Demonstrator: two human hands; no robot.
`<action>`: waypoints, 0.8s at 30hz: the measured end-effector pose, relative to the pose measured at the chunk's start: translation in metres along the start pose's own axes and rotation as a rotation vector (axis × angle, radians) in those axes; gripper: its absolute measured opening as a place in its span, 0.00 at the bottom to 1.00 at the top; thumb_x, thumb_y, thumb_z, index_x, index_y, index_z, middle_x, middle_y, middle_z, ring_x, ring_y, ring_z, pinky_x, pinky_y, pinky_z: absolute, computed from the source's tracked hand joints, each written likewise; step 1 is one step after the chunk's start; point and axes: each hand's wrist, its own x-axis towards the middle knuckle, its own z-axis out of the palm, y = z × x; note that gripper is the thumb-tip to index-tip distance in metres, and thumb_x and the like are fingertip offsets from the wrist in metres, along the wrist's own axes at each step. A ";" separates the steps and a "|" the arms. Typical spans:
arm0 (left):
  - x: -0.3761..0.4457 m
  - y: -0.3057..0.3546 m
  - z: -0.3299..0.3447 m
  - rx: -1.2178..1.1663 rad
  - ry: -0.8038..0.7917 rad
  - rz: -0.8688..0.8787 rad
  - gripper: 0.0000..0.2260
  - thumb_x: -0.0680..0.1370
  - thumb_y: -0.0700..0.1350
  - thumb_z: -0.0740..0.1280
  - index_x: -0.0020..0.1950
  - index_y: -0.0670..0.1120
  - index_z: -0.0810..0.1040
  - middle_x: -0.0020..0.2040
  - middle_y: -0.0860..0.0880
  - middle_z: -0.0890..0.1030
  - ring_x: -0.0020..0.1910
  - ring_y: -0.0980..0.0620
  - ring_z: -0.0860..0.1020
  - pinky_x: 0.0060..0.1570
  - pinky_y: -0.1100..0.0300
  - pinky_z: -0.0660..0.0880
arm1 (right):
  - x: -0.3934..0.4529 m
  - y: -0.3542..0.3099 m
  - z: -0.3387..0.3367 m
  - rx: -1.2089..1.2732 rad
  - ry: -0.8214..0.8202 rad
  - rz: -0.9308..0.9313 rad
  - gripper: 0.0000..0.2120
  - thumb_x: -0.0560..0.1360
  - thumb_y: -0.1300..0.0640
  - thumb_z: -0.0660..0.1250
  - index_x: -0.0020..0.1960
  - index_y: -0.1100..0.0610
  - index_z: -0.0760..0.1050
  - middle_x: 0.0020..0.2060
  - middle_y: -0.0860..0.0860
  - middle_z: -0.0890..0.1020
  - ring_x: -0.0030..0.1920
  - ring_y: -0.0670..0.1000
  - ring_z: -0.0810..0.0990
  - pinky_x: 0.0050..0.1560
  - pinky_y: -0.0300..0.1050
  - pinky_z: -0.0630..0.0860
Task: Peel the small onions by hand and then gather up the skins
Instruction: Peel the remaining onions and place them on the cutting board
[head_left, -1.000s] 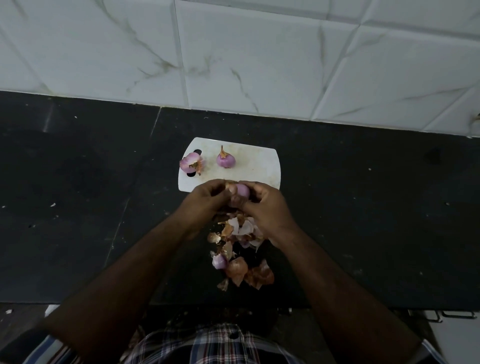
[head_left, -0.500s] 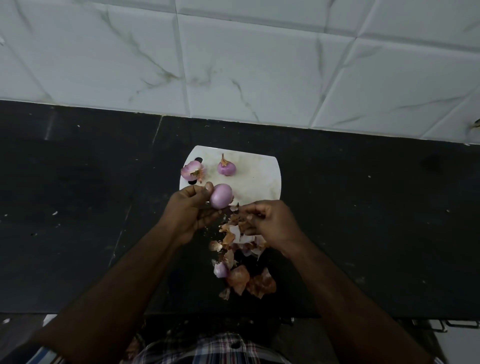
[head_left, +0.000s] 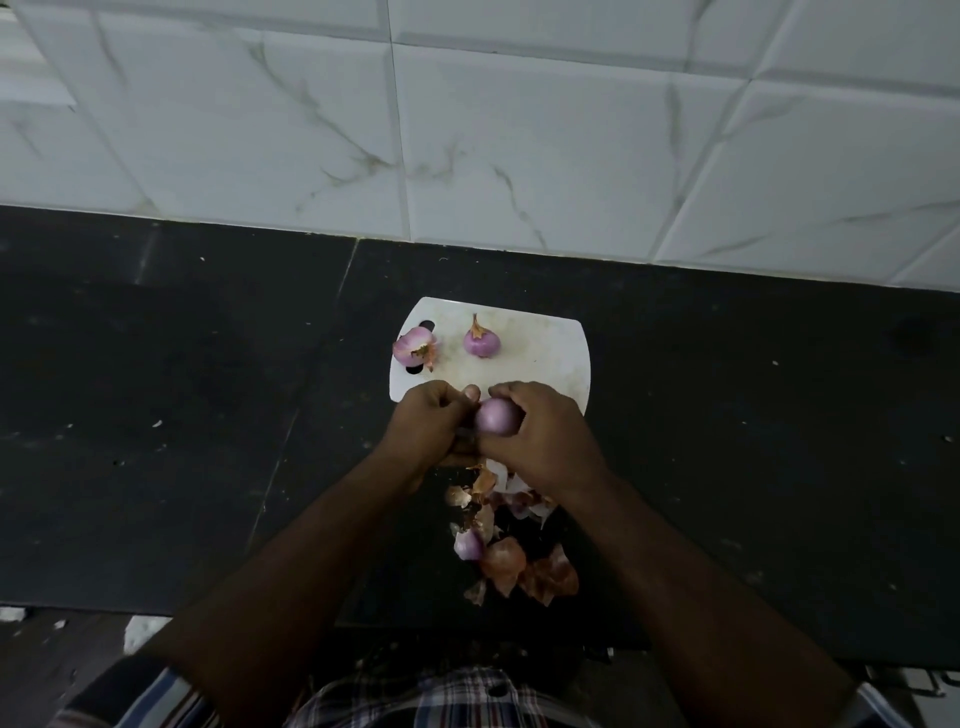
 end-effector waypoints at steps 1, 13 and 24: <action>0.003 -0.002 -0.004 0.045 0.051 0.002 0.14 0.84 0.50 0.63 0.48 0.39 0.74 0.37 0.42 0.83 0.30 0.48 0.83 0.31 0.54 0.81 | -0.001 0.005 -0.001 -0.011 0.010 0.018 0.26 0.67 0.47 0.77 0.62 0.54 0.78 0.54 0.48 0.82 0.54 0.47 0.79 0.57 0.47 0.78; 0.030 -0.018 -0.011 0.782 -0.103 0.134 0.11 0.82 0.48 0.65 0.47 0.43 0.84 0.41 0.49 0.84 0.40 0.52 0.81 0.41 0.58 0.77 | 0.086 0.070 -0.028 -0.174 -0.011 0.158 0.31 0.67 0.49 0.77 0.68 0.55 0.75 0.61 0.55 0.78 0.59 0.54 0.78 0.59 0.49 0.76; 0.044 -0.010 -0.028 0.658 0.066 0.131 0.18 0.79 0.65 0.63 0.52 0.53 0.81 0.46 0.53 0.83 0.43 0.56 0.81 0.46 0.57 0.79 | 0.121 0.076 -0.020 -0.263 -0.149 0.127 0.27 0.74 0.52 0.74 0.70 0.59 0.74 0.68 0.54 0.77 0.68 0.54 0.74 0.66 0.43 0.67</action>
